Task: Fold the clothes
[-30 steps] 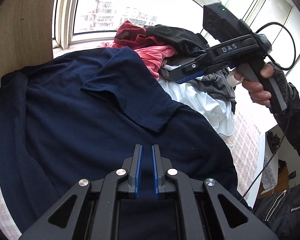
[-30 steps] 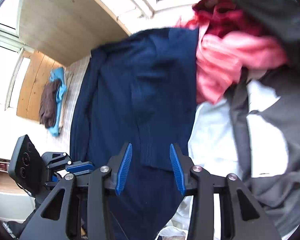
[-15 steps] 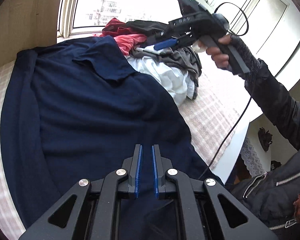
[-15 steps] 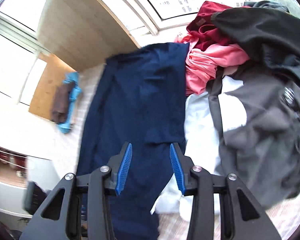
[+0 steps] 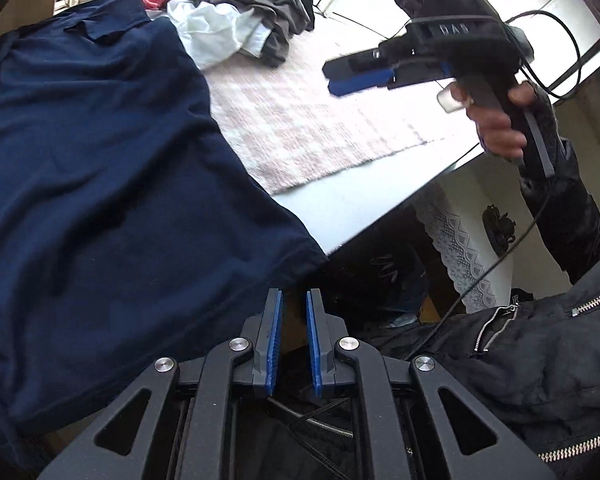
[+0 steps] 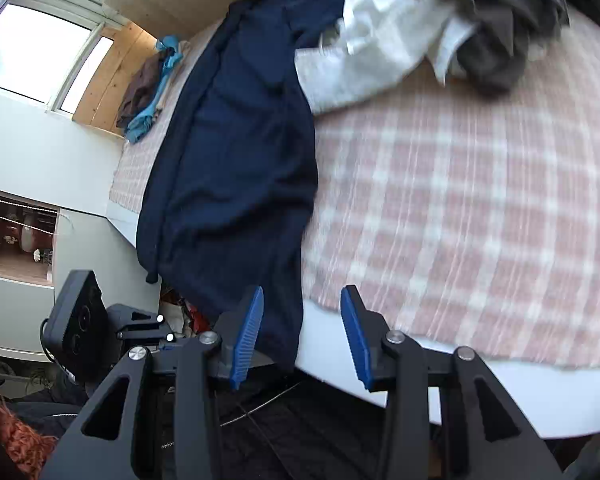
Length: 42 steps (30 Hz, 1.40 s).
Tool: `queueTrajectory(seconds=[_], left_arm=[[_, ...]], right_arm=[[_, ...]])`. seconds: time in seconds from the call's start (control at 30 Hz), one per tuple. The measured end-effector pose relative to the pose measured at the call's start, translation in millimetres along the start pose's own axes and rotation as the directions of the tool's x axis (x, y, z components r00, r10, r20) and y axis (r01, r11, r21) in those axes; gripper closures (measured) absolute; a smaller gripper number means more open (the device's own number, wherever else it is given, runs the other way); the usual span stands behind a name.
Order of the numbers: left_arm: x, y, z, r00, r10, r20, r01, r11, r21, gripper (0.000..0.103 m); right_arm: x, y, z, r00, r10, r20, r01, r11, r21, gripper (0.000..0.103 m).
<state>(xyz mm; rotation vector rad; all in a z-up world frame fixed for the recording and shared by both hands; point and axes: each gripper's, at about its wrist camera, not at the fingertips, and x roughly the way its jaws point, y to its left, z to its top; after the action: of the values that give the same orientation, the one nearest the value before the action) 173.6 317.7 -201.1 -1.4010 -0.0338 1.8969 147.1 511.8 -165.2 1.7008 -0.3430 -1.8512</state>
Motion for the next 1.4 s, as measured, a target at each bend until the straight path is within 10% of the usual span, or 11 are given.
queueTrajectory(seconds=[0.33, 0.87, 1.1, 1.4], left_arm=[[47.5, -47.4, 9.1, 0.996, 0.088, 0.022, -0.09, 0.986, 0.143, 0.08], [69.6, -69.2, 3.1, 0.956, 0.284, 0.072, -0.29, 0.885, 0.365, 0.081], [43.7, -34.1, 14.8, 0.999, 0.038, 0.032, -0.042, 0.991, 0.128, 0.099], [-28.2, -38.2, 3.7, 0.991, -0.088, 0.103, 0.076, 0.99, 0.118, 0.099]], right_arm=[[-16.5, -20.0, -44.7, 0.996, -0.023, 0.088, 0.012, 0.992, 0.123, 0.063], [-37.2, -25.6, -44.4, 0.988, -0.025, 0.151, 0.0, 0.986, 0.164, 0.063], [-29.6, -21.9, -10.6, 0.987, -0.014, 0.159, -0.011, 0.988, 0.152, 0.063], [2.7, 12.1, 131.4, 0.98, -0.064, 0.188, 0.068, 0.998, -0.017, 0.063]])
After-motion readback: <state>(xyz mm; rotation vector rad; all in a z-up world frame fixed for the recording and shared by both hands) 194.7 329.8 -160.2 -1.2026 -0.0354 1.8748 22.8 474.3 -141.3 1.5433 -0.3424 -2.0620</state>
